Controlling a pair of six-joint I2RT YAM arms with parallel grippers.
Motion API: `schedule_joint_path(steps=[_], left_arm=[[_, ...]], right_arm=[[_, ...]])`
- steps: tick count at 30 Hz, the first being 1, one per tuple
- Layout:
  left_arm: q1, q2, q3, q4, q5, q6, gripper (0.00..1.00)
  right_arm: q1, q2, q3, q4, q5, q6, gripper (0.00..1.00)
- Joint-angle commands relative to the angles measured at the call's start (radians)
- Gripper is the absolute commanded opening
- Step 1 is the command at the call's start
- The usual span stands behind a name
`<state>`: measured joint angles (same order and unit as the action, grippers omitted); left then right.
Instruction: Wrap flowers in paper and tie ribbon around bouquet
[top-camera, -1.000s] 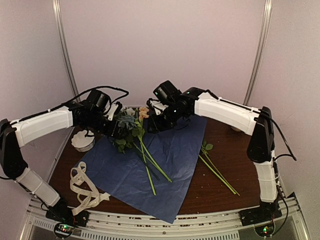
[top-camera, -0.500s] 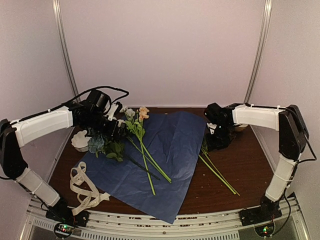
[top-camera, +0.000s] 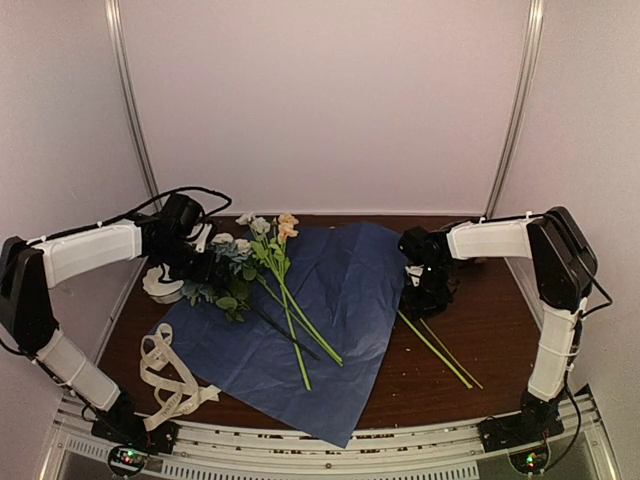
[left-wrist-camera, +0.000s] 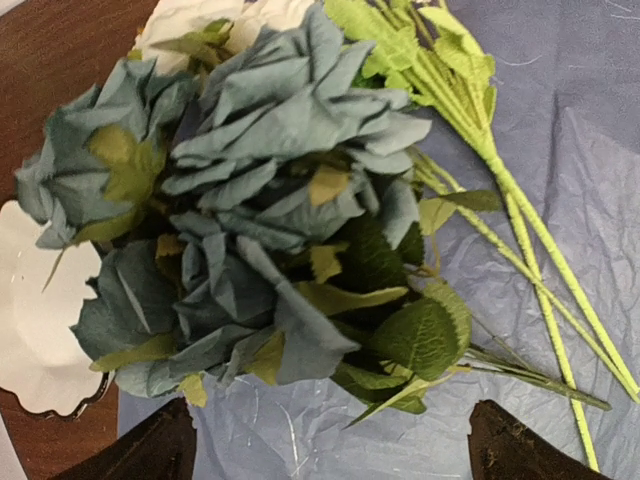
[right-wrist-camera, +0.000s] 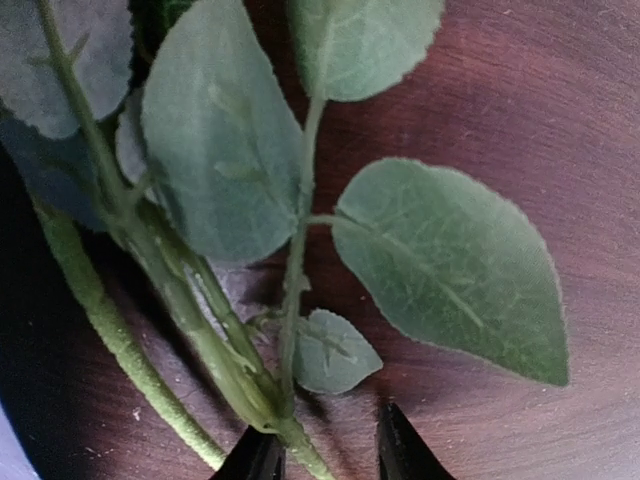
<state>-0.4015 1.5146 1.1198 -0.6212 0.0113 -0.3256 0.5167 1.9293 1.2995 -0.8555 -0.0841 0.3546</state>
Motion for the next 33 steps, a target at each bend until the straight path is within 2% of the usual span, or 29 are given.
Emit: schedule_joint_path(steps=[1, 5, 9, 11, 21, 24, 29, 31, 33], left_arm=[[0.042, 0.024, -0.04, 0.056, 0.006, -0.042, 0.98], [0.051, 0.1, -0.06, 0.12, 0.032, -0.057, 0.98], [0.049, 0.147, -0.06, 0.211, 0.055, -0.049, 0.97], [0.047, 0.165, -0.051, 0.254, 0.073, -0.03, 0.96], [0.022, 0.29, 0.067, 0.284, 0.051, 0.037, 0.95], [0.014, 0.302, 0.09, 0.288, 0.056, 0.046, 0.95], [0.014, 0.297, 0.119, 0.27, 0.051, 0.067, 0.96], [0.013, 0.282, 0.129, 0.262, 0.049, 0.074, 0.98], [0.013, 0.263, 0.138, 0.257, 0.049, 0.084, 0.98]], right_arm=[[-0.006, 0.014, 0.02, 0.017, 0.048, -0.015, 0.31], [-0.007, 0.023, 0.012, 0.034, 0.017, -0.019, 0.27], [-0.016, 0.001, -0.002, 0.034, 0.058, -0.018, 0.05], [-0.024, -0.028, -0.008, 0.029, 0.102, -0.015, 0.0], [-0.053, -0.264, 0.032, -0.075, 0.478, 0.019, 0.0], [-0.05, -0.333, 0.082, -0.088, 0.526, 0.023, 0.0], [0.049, -0.427, 0.13, 0.062, 0.396, -0.062, 0.0], [0.104, -0.426, 0.157, 0.13, 0.243, -0.082, 0.0], [0.141, -0.401, 0.157, 0.254, -0.008, -0.056, 0.0]])
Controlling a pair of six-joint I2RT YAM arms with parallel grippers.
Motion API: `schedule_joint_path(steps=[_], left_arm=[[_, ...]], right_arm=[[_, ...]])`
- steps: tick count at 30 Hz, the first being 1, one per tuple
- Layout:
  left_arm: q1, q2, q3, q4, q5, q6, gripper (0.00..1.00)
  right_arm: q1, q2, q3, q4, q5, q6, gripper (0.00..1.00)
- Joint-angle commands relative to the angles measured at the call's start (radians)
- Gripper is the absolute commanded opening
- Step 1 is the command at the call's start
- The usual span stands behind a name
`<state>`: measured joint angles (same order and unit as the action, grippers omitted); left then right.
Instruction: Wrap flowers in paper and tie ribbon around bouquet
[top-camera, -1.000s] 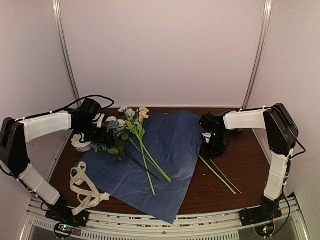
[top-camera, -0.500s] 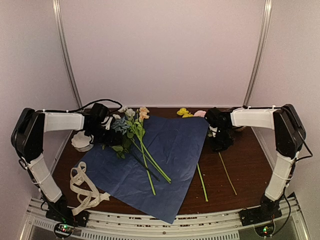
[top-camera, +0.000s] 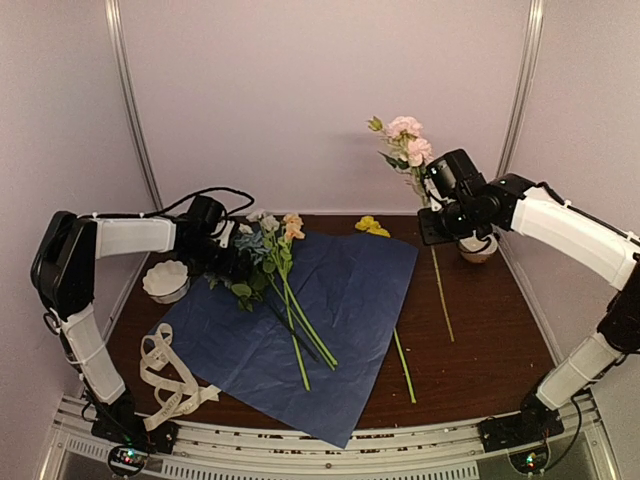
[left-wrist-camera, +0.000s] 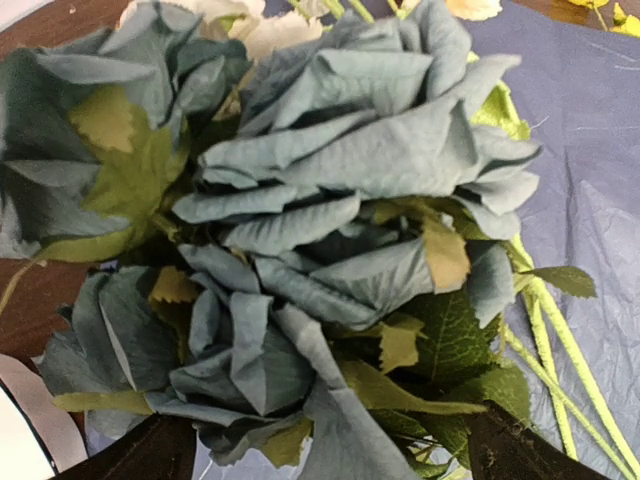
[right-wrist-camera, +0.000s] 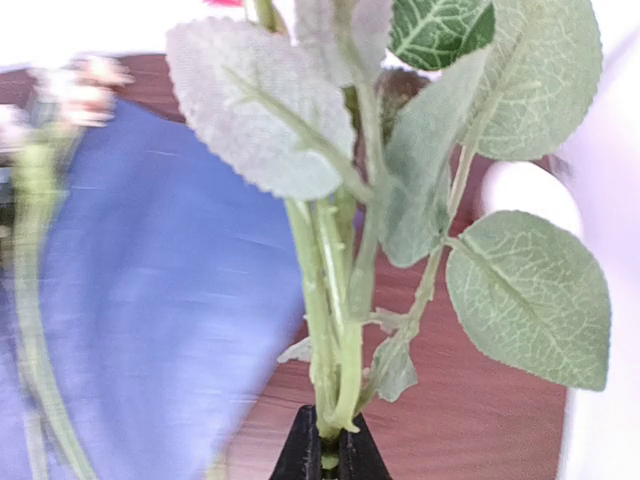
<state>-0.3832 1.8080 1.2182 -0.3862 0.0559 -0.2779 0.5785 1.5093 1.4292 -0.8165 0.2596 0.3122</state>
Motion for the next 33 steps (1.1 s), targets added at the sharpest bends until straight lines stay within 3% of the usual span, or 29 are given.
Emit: schedule_joint_path(steps=[1, 4, 10, 11, 15, 17, 20, 28, 33], left_arm=[[-0.004, -0.039, 0.045, 0.015, 0.005, 0.042, 0.98], [-0.004, -0.054, 0.075, -0.033, -0.013, 0.058, 0.98], [-0.004, -0.112, 0.1, -0.106, -0.035, 0.08, 0.98], [-0.004, -0.125, 0.1, -0.113, -0.037, 0.08, 0.98], [-0.003, -0.16, 0.095, -0.155, -0.064, 0.092, 0.98], [-0.004, -0.173, 0.09, -0.174, -0.077, 0.099, 0.98], [-0.005, -0.193, 0.079, -0.2, -0.079, 0.103, 0.98], [-0.004, -0.267, 0.042, -0.266, -0.039, 0.12, 0.98], [-0.005, -0.272, 0.092, -0.34, 0.011, 0.175, 0.98]], right_arm=[[0.093, 0.048, 0.03, 0.285, -0.476, 0.012, 0.0], [0.145, 0.198, 0.107, 0.392, -0.67, 0.118, 0.0], [0.212, 0.592, 0.489, 0.208, -0.727, 0.212, 0.0], [0.219, 0.645, 0.55, 0.184, -0.734, 0.216, 0.03], [0.223, 0.756, 0.755, 0.048, -0.637, 0.203, 0.34], [0.213, 0.748, 0.772, 0.006, -0.588, 0.182, 0.44], [0.184, 0.666, 0.678, -0.018, -0.474, 0.148, 0.46], [0.093, 0.324, 0.091, -0.023, -0.258, 0.119, 0.46], [0.095, 0.23, -0.181, 0.011, -0.289, 0.127, 0.51]])
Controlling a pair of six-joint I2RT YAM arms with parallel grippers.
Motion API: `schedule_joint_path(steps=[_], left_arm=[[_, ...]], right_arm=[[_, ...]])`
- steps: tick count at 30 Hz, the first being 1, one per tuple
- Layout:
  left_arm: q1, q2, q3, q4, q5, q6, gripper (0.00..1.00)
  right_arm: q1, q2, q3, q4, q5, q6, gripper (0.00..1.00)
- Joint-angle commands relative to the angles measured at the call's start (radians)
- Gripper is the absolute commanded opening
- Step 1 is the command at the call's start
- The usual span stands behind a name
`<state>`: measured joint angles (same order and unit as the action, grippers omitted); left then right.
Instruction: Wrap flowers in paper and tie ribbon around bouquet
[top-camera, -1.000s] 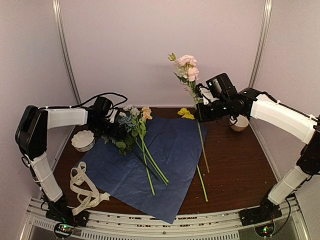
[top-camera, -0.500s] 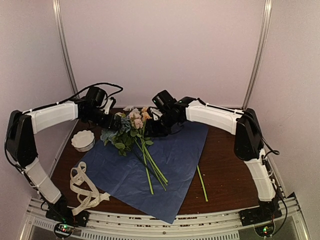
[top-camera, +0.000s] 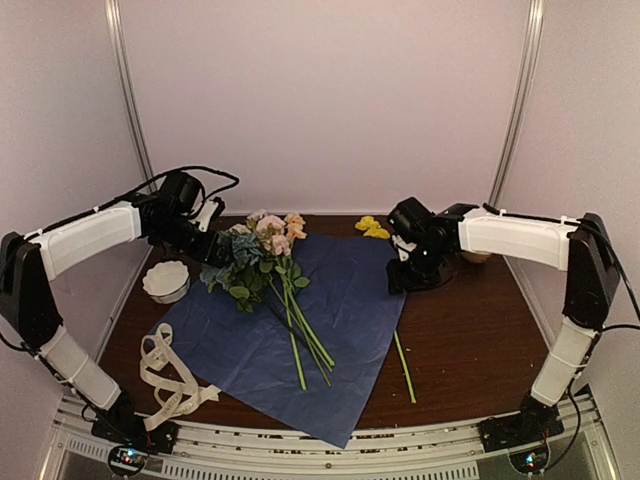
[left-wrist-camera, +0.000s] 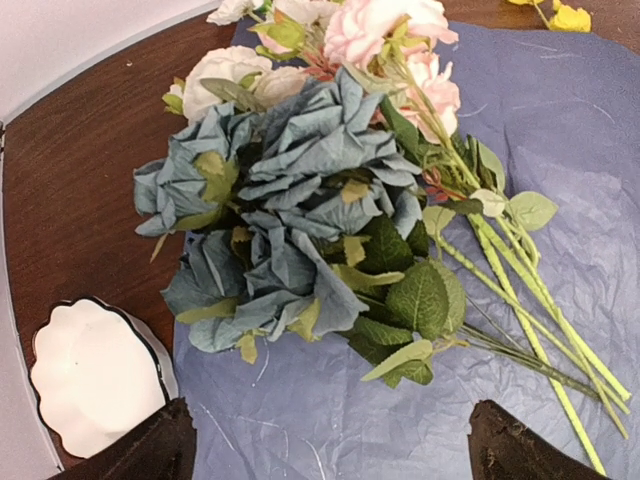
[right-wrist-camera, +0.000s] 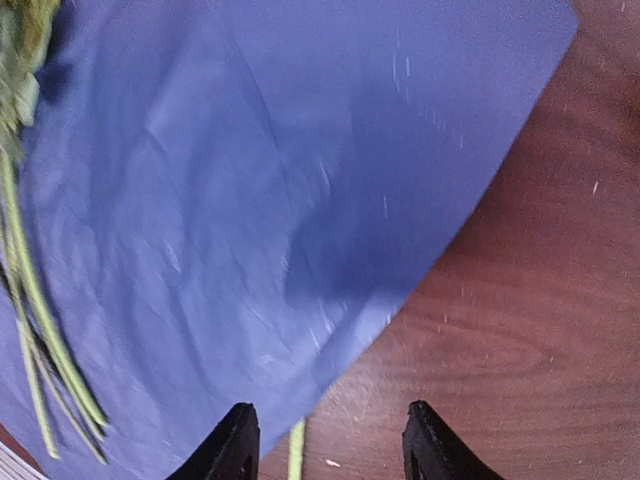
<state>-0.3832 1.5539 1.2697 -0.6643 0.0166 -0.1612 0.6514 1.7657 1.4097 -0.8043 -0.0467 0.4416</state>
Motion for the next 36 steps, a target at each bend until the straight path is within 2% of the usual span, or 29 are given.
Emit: schedule_joint_path(steps=[1, 5, 11, 17, 19, 22, 23, 29, 36], left_arm=[[-0.005, -0.014, 0.057, -0.073, 0.062, 0.071, 0.98], [-0.005, 0.009, 0.114, -0.087, 0.067, 0.101, 0.98], [-0.004, 0.03, 0.102, -0.077, 0.074, 0.103, 0.98], [-0.004, 0.028, 0.084, -0.073, 0.058, 0.107, 0.98], [-0.005, 0.028, 0.088, -0.073, 0.056, 0.11, 0.98], [-0.004, 0.023, 0.084, -0.072, 0.052, 0.114, 0.98], [-0.005, 0.021, 0.08, -0.072, 0.048, 0.115, 0.98], [-0.004, 0.021, 0.076, -0.072, 0.047, 0.115, 0.98], [-0.004, 0.022, 0.077, -0.072, 0.05, 0.115, 0.98]], right_arm=[[0.023, -0.033, -0.212, 0.019, -0.013, 0.01, 0.51], [0.05, -0.018, -0.279, 0.08, -0.104, 0.045, 0.53], [0.093, 0.035, -0.282, 0.071, -0.098, 0.072, 0.49], [0.095, 0.072, -0.278, 0.048, -0.03, 0.076, 0.44], [0.095, 0.086, -0.277, 0.051, 0.003, 0.076, 0.36], [0.085, 0.101, -0.279, 0.032, 0.066, 0.091, 0.06], [0.077, 0.087, -0.287, 0.034, 0.086, 0.103, 0.0], [-0.03, -0.083, -0.313, 0.029, 0.212, 0.127, 0.0], [-0.04, -0.296, -0.116, -0.045, 0.414, 0.048, 0.0]])
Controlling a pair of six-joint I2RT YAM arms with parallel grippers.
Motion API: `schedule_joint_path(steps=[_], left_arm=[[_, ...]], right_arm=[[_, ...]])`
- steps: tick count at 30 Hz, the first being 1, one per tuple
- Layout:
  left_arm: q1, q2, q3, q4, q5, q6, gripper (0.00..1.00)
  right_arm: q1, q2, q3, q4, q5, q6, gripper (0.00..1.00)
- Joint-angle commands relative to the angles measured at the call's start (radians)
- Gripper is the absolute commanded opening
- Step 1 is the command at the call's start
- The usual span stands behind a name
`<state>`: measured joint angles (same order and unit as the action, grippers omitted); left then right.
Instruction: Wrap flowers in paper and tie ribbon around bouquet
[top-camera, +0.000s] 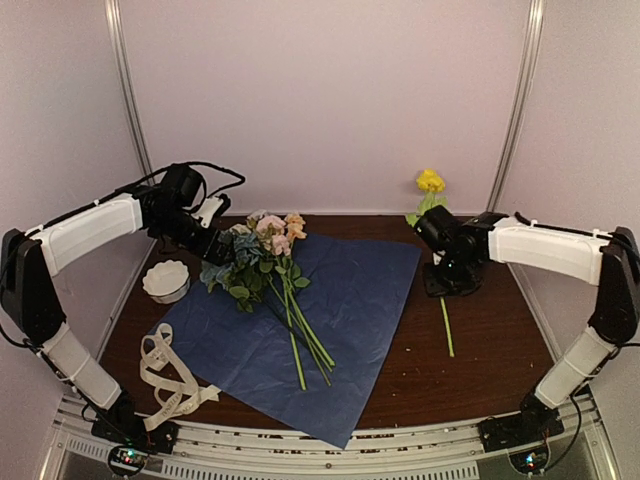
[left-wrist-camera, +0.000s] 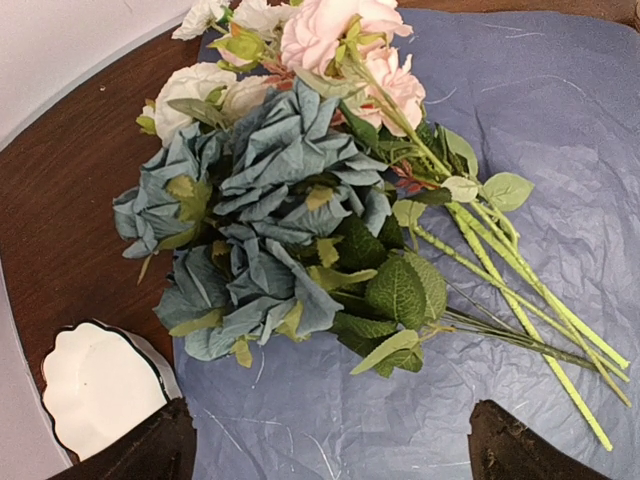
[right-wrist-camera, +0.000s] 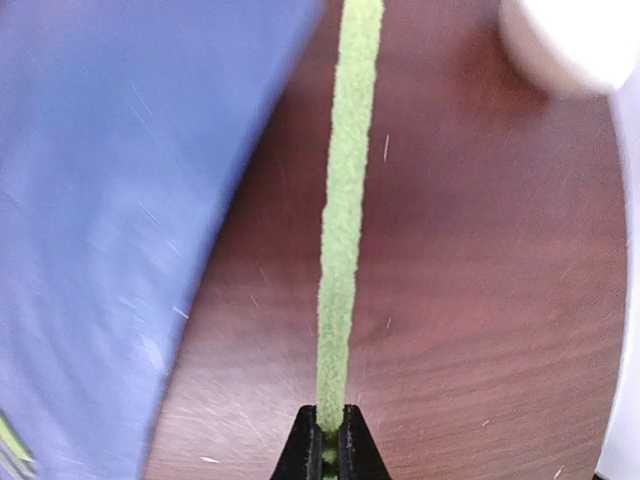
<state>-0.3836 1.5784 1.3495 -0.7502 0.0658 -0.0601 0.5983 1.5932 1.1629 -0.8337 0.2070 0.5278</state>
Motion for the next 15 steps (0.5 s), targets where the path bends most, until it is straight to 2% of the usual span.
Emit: schedule_joint_path(steps=[1, 3, 6, 8, 10, 15], left_arm=[[-0.004, -0.003, -0.003, 0.013, 0.002, 0.015, 0.98], [-0.004, -0.002, -0.003, 0.013, 0.003, 0.014, 0.98], [-0.003, 0.007, -0.003, 0.013, 0.003, 0.015, 0.98], [-0.004, 0.014, -0.001, 0.014, 0.002, 0.016, 0.98], [-0.004, 0.018, -0.003, 0.014, 0.003, 0.015, 0.98], [-0.003, 0.027, -0.008, 0.013, -0.007, 0.018, 0.98]], right_arm=[[0.018, -0.15, 0.156, 0.006, 0.154, -0.048, 0.0], [0.052, -0.192, 0.173, 0.101, 0.104, -0.088, 0.0], [0.119, -0.167, 0.195, 0.237, -0.075, -0.106, 0.0], [0.167, -0.066, 0.248, 0.281, -0.235, -0.108, 0.0], [0.21, 0.037, 0.309, 0.287, -0.32, -0.094, 0.0], [0.283, 0.24, 0.423, 0.317, -0.449, -0.073, 0.0]])
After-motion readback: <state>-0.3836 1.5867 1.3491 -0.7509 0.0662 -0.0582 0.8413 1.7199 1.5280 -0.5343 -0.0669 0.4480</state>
